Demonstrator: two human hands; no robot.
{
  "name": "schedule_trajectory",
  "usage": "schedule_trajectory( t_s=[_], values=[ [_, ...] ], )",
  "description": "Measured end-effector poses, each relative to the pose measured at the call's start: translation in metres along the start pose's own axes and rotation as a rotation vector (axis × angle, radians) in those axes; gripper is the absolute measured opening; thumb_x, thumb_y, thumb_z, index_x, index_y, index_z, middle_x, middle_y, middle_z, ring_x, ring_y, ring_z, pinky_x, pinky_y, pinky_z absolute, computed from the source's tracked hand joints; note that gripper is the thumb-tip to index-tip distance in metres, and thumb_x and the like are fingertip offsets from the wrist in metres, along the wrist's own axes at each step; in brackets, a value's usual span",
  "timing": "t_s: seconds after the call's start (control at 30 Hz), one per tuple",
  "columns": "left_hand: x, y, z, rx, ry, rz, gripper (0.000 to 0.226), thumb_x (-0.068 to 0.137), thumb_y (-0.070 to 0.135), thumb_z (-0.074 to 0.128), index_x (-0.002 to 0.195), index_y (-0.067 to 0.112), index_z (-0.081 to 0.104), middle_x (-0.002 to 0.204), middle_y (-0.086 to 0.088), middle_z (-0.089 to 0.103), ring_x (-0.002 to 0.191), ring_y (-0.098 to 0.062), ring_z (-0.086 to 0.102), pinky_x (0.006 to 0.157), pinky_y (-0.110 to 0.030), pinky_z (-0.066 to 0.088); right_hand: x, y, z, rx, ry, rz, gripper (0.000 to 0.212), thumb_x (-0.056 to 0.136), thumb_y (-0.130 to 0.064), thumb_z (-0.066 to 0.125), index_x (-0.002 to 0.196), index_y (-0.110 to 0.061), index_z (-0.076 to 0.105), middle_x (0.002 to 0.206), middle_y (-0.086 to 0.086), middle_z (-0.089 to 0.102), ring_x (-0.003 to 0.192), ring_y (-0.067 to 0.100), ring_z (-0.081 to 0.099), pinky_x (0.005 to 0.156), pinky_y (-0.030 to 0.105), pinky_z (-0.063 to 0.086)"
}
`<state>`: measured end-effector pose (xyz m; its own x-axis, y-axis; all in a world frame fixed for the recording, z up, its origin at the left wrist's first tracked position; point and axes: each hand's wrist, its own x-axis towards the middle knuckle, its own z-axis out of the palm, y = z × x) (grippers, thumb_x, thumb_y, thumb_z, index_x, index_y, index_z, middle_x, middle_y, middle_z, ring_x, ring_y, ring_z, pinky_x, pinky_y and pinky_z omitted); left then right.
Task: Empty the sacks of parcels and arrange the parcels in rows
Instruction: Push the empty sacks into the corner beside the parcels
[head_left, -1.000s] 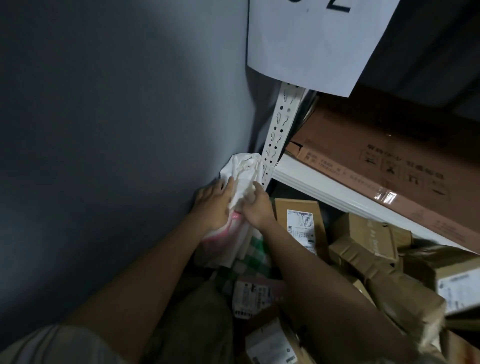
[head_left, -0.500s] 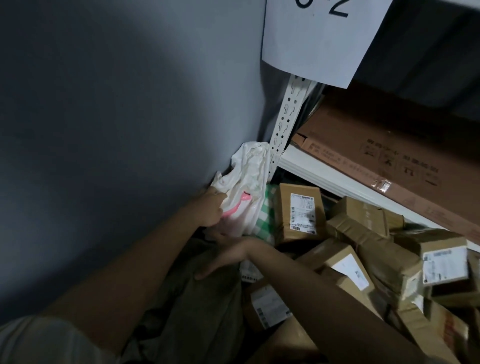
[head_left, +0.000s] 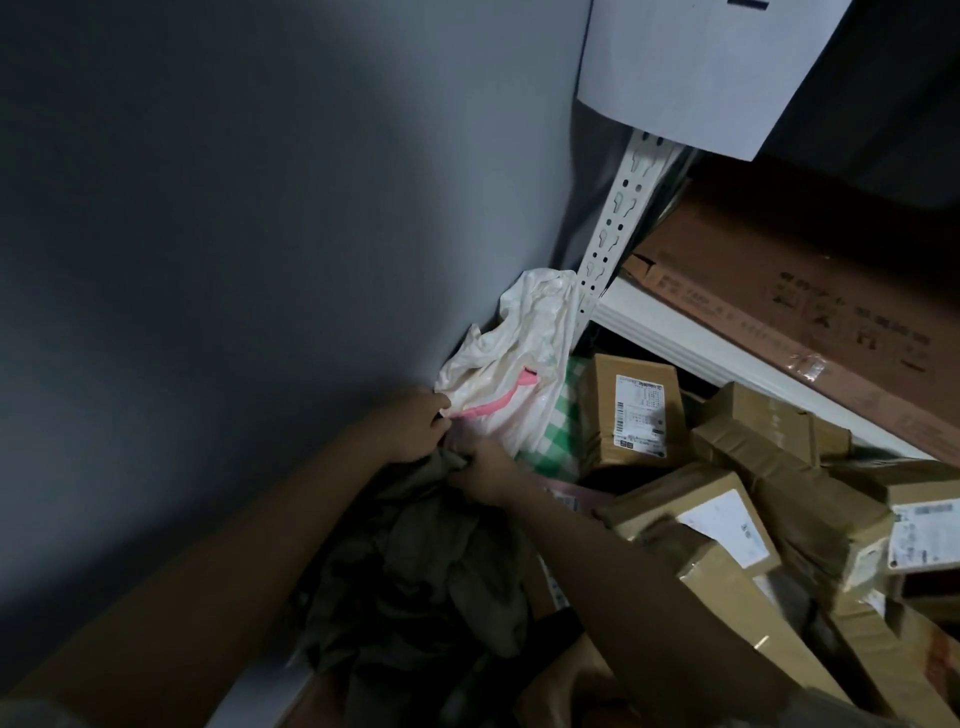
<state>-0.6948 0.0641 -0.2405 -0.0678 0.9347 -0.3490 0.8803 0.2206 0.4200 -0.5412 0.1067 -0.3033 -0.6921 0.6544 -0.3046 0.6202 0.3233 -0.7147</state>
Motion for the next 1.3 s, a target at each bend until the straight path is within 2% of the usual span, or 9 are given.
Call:
schedule_trajectory(
  t_s=[0.17,0.37,0.47,0.53,0.7,0.9,1.03,1.2,1.3],
  values=[
    [-0.022,0.014,0.003,-0.076,0.23,-0.056,0.053,0.098,0.048,0.042,0.144,0.021,0.038,0.152,-0.004,0.034,0.139,-0.027,0.032,0.114,-0.034,0.025,0.02,-0.003,-0.024,0.31,0.389,0.211,0.025,0.086,-0.006,0.066,0.11,0.0,0.069,0.105,0.015,0.069,0.097,0.026,0.062,0.075,0.017,0.037],
    [-0.03,0.019,0.016,0.066,0.032,0.001,0.12,0.05,0.086,0.052,0.151,0.035,0.012,0.158,0.001,0.009,0.146,-0.024,0.008,0.116,-0.045,0.021,0.032,0.006,-0.03,0.449,0.446,0.375,0.019,0.091,-0.002,0.056,0.109,-0.006,0.061,0.099,0.015,0.064,0.095,0.031,0.06,0.071,0.02,0.039],
    [-0.018,0.022,0.018,0.225,0.11,-0.009,0.074,0.074,0.061,0.065,0.135,0.025,0.041,0.14,-0.003,0.038,0.129,-0.029,0.039,0.099,-0.037,0.04,0.024,0.01,-0.048,0.66,0.314,0.347,0.029,0.096,-0.001,0.052,0.122,-0.012,0.048,0.098,0.007,0.058,0.081,0.019,0.057,0.059,0.013,0.045],
    [-0.01,0.027,0.018,0.292,0.153,-0.032,0.058,0.083,0.051,0.06,0.13,0.021,0.044,0.133,-0.006,0.044,0.123,-0.03,0.044,0.092,-0.036,0.042,0.015,0.009,-0.069,0.656,0.231,0.315,0.039,0.1,-0.002,0.045,0.138,-0.008,0.041,0.124,0.012,0.055,0.093,0.014,0.054,0.075,0.014,0.043],
    [0.011,0.036,0.018,0.387,0.168,-0.118,0.046,0.09,0.041,0.052,0.13,0.018,0.046,0.13,-0.011,0.049,0.12,-0.032,0.048,0.09,-0.037,0.043,-0.035,0.016,-0.107,-0.118,-0.194,0.329,0.05,0.102,-0.025,0.045,0.148,-0.011,0.032,0.142,0.01,0.046,0.126,0.029,0.048,0.091,0.026,0.039],
    [0.029,0.049,0.018,0.436,0.206,-0.23,0.044,0.093,0.022,0.05,0.133,0.01,0.039,0.13,-0.014,0.048,0.118,-0.033,0.049,0.089,-0.038,0.044,-0.061,0.018,-0.102,-0.537,-0.418,0.278,0.042,0.096,-0.023,0.059,0.133,-0.006,0.053,0.138,0.016,0.052,0.125,0.031,0.049,0.092,0.031,0.038],
    [0.041,0.057,0.018,0.616,0.429,-0.08,0.013,0.067,0.011,0.062,0.08,0.012,0.066,0.079,-0.012,0.06,0.071,-0.028,0.059,0.056,-0.029,0.044,-0.072,0.033,-0.092,-0.808,-0.603,0.24,0.035,0.097,-0.031,0.053,0.124,-0.011,0.062,0.129,0.01,0.057,0.125,0.026,0.048,0.097,0.034,0.035],
    [0.038,0.071,0.019,0.612,0.387,-0.041,0.014,0.056,0.009,0.069,0.068,0.013,0.063,0.071,-0.01,0.056,0.06,-0.025,0.055,0.05,-0.027,0.043,-0.071,0.036,-0.093,-0.683,-0.365,0.099,0.036,0.093,-0.02,0.057,0.127,-0.006,0.061,0.137,0.014,0.051,0.132,0.029,0.041,0.105,0.031,0.031],
    [0.031,0.077,0.016,0.434,0.321,-0.082,0.044,0.068,0.013,0.073,0.11,0.012,0.058,0.113,-0.017,0.053,0.099,-0.033,0.054,0.077,-0.036,0.046,-0.076,0.033,-0.097,-0.71,-0.262,0.084,0.031,0.095,-0.019,0.054,0.122,-0.005,0.062,0.134,0.018,0.052,0.121,0.032,0.051,0.098,0.033,0.035]
  ],
)
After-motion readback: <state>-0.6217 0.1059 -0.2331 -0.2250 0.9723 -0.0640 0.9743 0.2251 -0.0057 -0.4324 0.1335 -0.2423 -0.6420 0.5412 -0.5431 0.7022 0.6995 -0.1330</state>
